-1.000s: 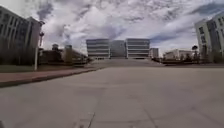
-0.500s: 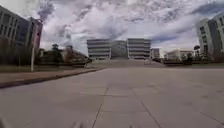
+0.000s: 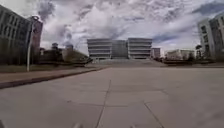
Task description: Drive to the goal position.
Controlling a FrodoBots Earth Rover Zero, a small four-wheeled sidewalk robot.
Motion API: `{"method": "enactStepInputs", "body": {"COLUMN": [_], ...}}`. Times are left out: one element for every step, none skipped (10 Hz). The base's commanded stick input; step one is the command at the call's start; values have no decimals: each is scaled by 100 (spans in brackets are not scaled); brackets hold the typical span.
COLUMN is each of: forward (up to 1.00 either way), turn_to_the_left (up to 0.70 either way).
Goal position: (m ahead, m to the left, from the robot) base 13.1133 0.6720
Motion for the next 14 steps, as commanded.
{"method": "enactStepInputs", "body": {"forward": [100, 100, 100, 100, 100, 100, 100, 100, 100, 100, 100, 100, 100, 100], "turn_to_the_left": [0, 0, 0, 0, 0, 0, 0, 0, 0, 0, 0, 0, 0, 0]}}
